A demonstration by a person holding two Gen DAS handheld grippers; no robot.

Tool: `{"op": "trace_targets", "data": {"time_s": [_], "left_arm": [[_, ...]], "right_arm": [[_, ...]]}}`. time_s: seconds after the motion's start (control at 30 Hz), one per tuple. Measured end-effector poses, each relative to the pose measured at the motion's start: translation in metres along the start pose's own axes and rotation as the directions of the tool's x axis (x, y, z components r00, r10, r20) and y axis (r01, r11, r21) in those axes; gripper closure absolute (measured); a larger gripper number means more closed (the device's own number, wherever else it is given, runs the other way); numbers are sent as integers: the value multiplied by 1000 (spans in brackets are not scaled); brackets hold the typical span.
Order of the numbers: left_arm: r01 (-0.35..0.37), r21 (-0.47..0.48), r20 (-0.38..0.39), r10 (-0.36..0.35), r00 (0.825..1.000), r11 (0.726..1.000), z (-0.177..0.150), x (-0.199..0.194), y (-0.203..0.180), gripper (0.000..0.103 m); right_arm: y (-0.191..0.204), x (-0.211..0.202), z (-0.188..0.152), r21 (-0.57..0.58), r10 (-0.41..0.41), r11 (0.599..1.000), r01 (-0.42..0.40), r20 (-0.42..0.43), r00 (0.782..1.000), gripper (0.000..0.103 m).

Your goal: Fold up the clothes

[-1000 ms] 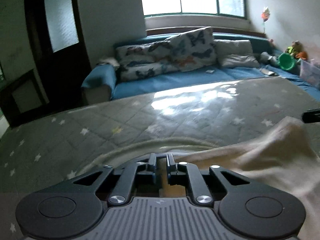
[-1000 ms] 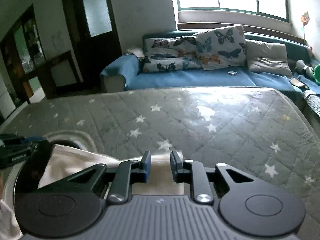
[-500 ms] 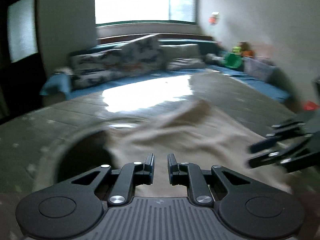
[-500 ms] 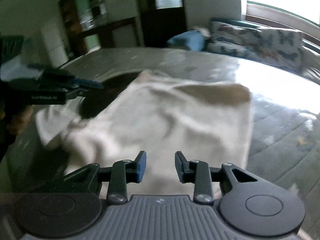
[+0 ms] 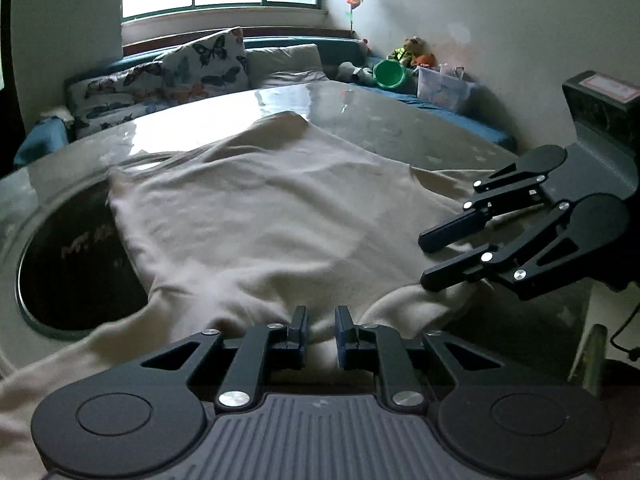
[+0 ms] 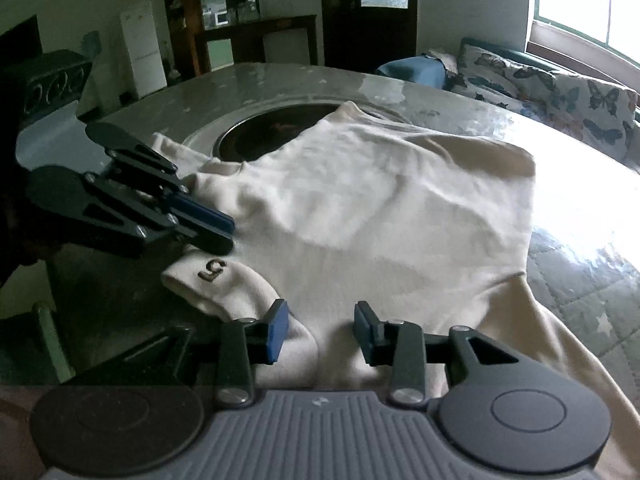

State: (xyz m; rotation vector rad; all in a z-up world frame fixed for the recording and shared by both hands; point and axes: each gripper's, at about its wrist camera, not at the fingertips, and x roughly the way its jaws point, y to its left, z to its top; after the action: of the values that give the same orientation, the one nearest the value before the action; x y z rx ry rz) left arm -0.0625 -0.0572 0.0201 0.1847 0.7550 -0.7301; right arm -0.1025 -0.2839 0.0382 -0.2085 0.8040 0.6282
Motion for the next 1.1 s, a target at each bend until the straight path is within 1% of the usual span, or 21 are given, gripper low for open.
{"op": "trace_targets", "data": {"time_s": [0.1, 0.17, 0.27, 0.33, 0.37, 0.4, 0.43, 0.47, 0.53, 0.57, 0.63, 0.67, 0.73, 0.77, 0.83, 0.9, 0.97, 1.0, 1.03, 1.07, 1.1], "left_arm": [[19, -52, 19, -18, 1000, 998, -4, -17, 9, 82], [4, -75, 41, -1, 999, 997, -8, -32, 16, 79], [-77, -121, 68, 86, 994, 990, -14, -55, 29, 77], [-162, -168, 78, 177, 981, 972, -18, -71, 43, 75], [-230, -192, 77, 248, 966, 954, -21, -79, 50, 74], [-311, -214, 72, 332, 941, 926, -24, -86, 59, 72], [-388, -233, 63, 412, 909, 892, -27, -92, 66, 69], [-444, -265, 47, 471, 881, 856, -31, -98, 75, 68], [-516, -354, 7, 554, 833, 780, -40, -110, 95, 67], [-542, -388, -15, 583, 813, 746, -45, -115, 104, 66], [-580, -439, -61, 621, 781, 686, -55, -120, 119, 64], [-585, -457, -78, 625, 777, 670, -59, -121, 125, 63], [-572, -483, -100, 608, 788, 663, -65, -120, 133, 61], [-567, -491, -109, 599, 793, 662, -67, -119, 135, 61], [-572, -485, -127, 593, 795, 662, -68, -114, 137, 62], [-570, -479, -132, 587, 799, 668, -68, -109, 138, 63], [-580, -465, -132, 595, 793, 669, -69, -107, 137, 73], [-588, -459, -133, 603, 787, 666, -69, -106, 137, 83], [-596, -455, -134, 611, 780, 662, -69, -105, 138, 90], [-597, -459, -134, 614, 778, 658, -70, -104, 140, 92], [-595, -469, -132, 614, 778, 653, -70, -104, 142, 96]], "right_arm": [[1, -3, 2, -18, -1, 1000, 1, -4, 1000, 65], [2, -2, 6, -24, 8, 1000, -7, 13, 1000, 65], [3, 3, 13, -19, 31, 999, -30, 41, 999, 65], [4, 9, 19, -16, 54, 998, -53, 55, 997, 65], [5, 13, 22, -16, 69, 998, -68, 60, 996, 65], [8, 17, 25, -25, 83, 996, -82, 60, 995, 65], [11, 21, 28, -34, 97, 995, -95, 60, 993, 65], [14, 24, 31, -42, 111, 993, -109, 60, 992, 65], [19, 31, 35, -61, 150, 987, -147, 53, 987, 65], [22, 32, 37, -70, 169, 984, -166, 48, 984, 65], [27, 37, 41, -86, 211, 974, -208, 32, 977, 65], [30, 38, 42, -98, 221, 971, -218, 25, 975, 65], [35, 41, 44, -121, 241, 964, -238, 11, 971, 65], [37, 43, 46, -127, 248, 961, -246, 2, 969, 65], [41, 45, 48, -138, 263, 955, -263, -14, 965, 65], [46, 49, 49, -157, 260, 953, -261, -28, 965, 65], [50, 52, 50, -173, 257, 950, -261, -40, 965, 66], [52, 54, 50, -180, 257, 948, -261, -46, 965, 68], [54, 55, 50, -184, 260, 947, -265, -51, 964, 70], [55, 56, 50, -186, 266, 944, -272, -57, 962, 73], [57, 58, 50, -195, 267, 942, -273, -61, 962, 74]]}}
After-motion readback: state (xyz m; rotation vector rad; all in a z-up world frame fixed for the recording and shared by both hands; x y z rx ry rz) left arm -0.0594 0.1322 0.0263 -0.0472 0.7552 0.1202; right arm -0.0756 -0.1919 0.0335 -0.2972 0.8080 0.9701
